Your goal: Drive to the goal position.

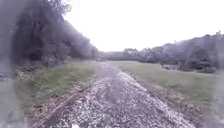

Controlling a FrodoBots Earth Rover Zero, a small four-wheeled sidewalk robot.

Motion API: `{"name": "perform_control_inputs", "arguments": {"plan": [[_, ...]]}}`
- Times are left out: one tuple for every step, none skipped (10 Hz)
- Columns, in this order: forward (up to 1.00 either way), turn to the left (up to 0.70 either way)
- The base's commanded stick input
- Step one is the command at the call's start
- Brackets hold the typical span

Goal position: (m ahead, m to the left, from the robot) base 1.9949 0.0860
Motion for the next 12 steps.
{"name": "perform_control_inputs", "arguments": {"plan": [[0.70, 0.00], [0.70, 0.00], [0.70, 0.00], [0.70, 0.00], [0.70, 0.00], [0.70, 0.00], [0.70, 0.00], [0.70, 0.00], [0.70, 0.00], [0.70, 0.00], [0.70, 0.00], [0.70, 0.00]]}}
